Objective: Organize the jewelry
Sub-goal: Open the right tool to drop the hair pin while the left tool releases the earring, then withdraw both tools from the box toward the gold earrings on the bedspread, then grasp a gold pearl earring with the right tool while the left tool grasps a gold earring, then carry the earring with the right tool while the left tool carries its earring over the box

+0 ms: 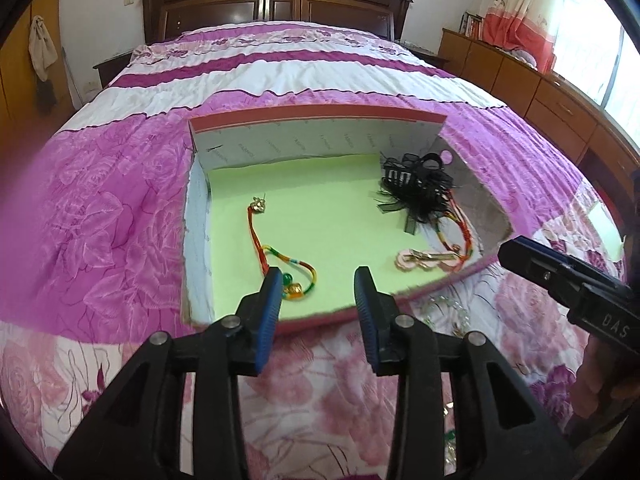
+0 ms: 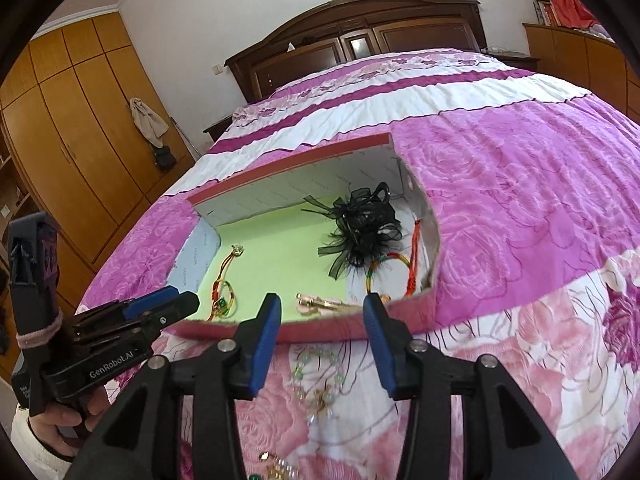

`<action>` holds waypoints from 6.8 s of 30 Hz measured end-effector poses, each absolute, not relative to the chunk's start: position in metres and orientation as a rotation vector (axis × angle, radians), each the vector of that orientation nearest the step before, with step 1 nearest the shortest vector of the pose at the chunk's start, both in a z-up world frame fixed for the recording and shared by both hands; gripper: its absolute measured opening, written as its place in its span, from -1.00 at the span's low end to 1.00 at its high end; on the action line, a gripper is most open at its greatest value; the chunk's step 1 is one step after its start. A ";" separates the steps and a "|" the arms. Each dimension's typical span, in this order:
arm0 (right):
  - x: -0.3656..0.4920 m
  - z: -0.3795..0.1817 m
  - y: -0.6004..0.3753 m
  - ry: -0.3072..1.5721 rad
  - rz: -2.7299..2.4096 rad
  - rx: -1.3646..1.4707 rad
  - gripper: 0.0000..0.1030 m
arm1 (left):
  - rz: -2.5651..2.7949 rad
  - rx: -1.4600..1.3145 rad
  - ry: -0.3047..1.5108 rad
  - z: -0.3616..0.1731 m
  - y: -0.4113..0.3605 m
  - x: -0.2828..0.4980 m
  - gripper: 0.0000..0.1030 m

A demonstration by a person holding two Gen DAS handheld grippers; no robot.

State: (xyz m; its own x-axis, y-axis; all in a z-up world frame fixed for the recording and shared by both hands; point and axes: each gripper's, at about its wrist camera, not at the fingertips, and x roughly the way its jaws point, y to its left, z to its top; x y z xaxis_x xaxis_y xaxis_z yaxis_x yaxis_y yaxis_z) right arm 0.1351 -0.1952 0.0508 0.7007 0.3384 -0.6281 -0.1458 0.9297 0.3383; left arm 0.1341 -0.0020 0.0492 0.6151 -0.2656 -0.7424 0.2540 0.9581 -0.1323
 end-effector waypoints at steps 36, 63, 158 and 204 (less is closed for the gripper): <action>0.049 0.029 -0.214 0.824 0.246 0.269 -0.07 | -0.417 0.044 0.988 0.024 -0.021 0.047 -0.37; 0.045 0.014 -0.221 0.860 0.252 0.298 -0.07 | -0.529 0.109 1.041 -0.002 -0.048 0.031 -0.75; 0.047 0.042 -0.163 0.750 0.350 0.141 -0.49 | -0.324 -0.058 0.832 0.056 0.011 0.054 -0.81; 0.145 0.098 -0.149 0.574 0.313 0.060 -0.49 | -0.270 -0.054 0.594 0.110 -0.003 0.147 -0.81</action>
State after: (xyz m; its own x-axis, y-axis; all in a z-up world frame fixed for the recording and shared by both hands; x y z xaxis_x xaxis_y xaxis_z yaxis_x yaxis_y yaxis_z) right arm 0.1451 -0.1491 0.0980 0.7941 0.3072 -0.5244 -0.2741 0.9511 0.1422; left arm 0.1474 -0.0032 0.1097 0.7946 -0.2668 -0.5453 0.2358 0.9634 -0.1277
